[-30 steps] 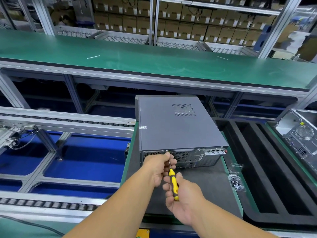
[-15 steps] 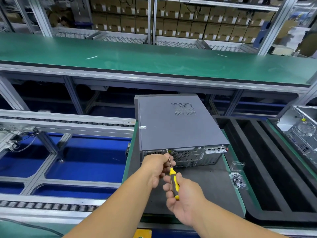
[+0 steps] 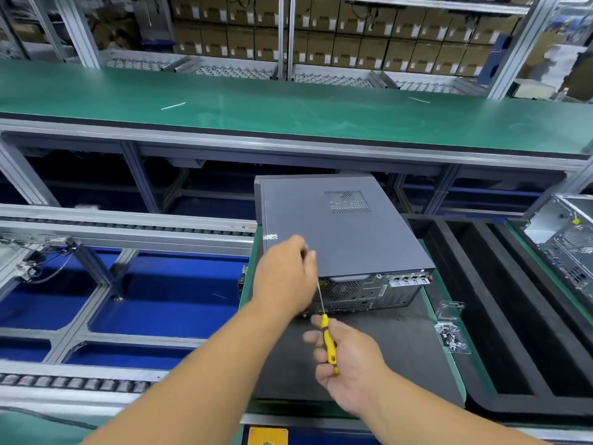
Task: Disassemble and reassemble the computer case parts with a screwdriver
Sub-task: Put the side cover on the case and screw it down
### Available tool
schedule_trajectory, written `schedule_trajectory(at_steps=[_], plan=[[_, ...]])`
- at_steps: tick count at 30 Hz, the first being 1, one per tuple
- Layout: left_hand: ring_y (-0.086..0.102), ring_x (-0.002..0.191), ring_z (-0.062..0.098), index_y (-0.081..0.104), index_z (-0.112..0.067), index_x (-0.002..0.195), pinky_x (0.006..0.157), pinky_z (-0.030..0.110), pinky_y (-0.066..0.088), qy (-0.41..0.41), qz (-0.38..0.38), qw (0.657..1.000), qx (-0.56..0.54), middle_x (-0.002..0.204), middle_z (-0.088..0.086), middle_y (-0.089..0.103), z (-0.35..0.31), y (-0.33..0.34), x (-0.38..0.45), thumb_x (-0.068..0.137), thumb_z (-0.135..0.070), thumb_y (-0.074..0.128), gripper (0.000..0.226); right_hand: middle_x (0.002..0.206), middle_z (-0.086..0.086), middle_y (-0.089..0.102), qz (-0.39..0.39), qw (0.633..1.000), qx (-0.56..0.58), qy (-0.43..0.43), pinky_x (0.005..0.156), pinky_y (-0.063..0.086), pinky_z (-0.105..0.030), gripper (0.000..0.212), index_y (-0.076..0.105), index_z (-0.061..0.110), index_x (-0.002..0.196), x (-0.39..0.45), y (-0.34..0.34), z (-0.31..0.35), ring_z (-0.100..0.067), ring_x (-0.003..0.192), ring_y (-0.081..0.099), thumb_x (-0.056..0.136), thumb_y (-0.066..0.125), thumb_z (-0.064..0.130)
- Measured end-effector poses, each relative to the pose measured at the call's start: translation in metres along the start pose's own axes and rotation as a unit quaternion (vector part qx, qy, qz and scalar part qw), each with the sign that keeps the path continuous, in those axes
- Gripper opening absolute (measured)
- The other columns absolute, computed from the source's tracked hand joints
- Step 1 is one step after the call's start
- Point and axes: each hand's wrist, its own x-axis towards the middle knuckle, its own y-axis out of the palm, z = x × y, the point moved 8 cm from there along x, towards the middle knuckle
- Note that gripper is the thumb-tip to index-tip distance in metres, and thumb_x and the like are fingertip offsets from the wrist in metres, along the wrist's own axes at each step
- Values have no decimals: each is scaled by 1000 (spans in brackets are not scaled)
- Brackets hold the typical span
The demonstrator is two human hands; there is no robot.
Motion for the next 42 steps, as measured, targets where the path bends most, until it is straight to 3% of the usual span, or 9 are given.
schedule_trajectory(at_steps=[3, 6, 9, 15, 17, 20, 23, 28, 42], plan=[[39, 138, 23, 49, -31, 136, 110, 48, 34, 62, 140, 984, 87, 141, -6, 53, 12, 25, 36, 97, -32, 49, 38, 74, -1, 57, -50, 991, -77, -93, 42, 25, -24, 12, 67, 31, 111, -1, -3, 12, -12, 48, 36, 99, 64, 29], [-2, 157, 18, 22, -33, 160, 125, 51, 5, 126, 272, 945, 127, 170, -4, 15, 20, 57, 37, 96, -37, 40, 66, 60, 13, 55, -102, 942, -233, -220, 47, 40, -22, 12, 63, 36, 104, -4, -8, 28, -4, 47, 45, 97, 67, 28], [-10, 157, 18, 0, -30, 163, 126, 51, -5, 183, 295, 917, 198, 172, 0, -4, 25, 74, 30, 89, -49, 18, 79, 68, 8, 63, -105, 932, -240, -251, 51, 43, -20, 15, 67, 37, 105, -5, -7, 32, -3, 52, 50, 104, 58, 25], [-11, 157, 24, -13, -31, 161, 124, 60, -3, 225, 291, 895, 253, 171, 2, -11, 27, 81, 24, 75, -76, 30, 106, 63, -4, 53, 27, 993, 118, -5, 34, 21, -19, 17, 72, 14, 110, 9, 5, 3, -10, 42, 32, 106, 57, 21], [-11, 157, 25, -17, -34, 159, 123, 61, -1, 232, 285, 891, 266, 171, 2, -13, 26, 82, 24, 73, -90, 27, 111, 63, -3, 58, -16, 994, -38, -98, 36, 27, -21, 18, 71, 25, 112, 8, 1, 15, -12, 42, 40, 106, 54, 24], [-10, 158, 25, -18, -37, 158, 124, 61, 0, 231, 270, 893, 275, 171, 1, -12, 26, 83, 24, 79, -86, 22, 102, 81, 8, 64, -84, 908, -310, -270, 60, 51, -24, 34, 58, 56, 123, 0, 7, 39, -10, 69, 66, 105, 49, 28], [-7, 158, 24, -13, -37, 159, 125, 59, 1, 228, 257, 900, 268, 172, 0, -8, 26, 83, 26, 78, -83, 14, 98, 100, 15, 60, -67, 888, -340, -303, 95, 55, -34, 43, 53, 57, 135, 4, 9, 38, -8, 95, 61, 107, 48, 24], [-5, 158, 24, -10, -37, 160, 125, 58, 2, 233, 246, 906, 254, 172, 0, -6, 26, 85, 26, 82, -84, 19, 95, 63, 10, 59, -49, 944, -216, -243, 46, 43, -21, 40, 63, 60, 122, 11, 3, 31, -6, 52, 47, 107, 51, 25], [-5, 158, 23, -11, -39, 159, 125, 57, 3, 241, 242, 908, 244, 172, -2, -6, 31, 88, 26, 79, -85, 21, 98, 63, -6, 49, 60, 993, 44, -96, 37, 19, -18, 35, 78, 41, 112, 14, 10, 21, -12, 44, 21, 110, 51, 19]])
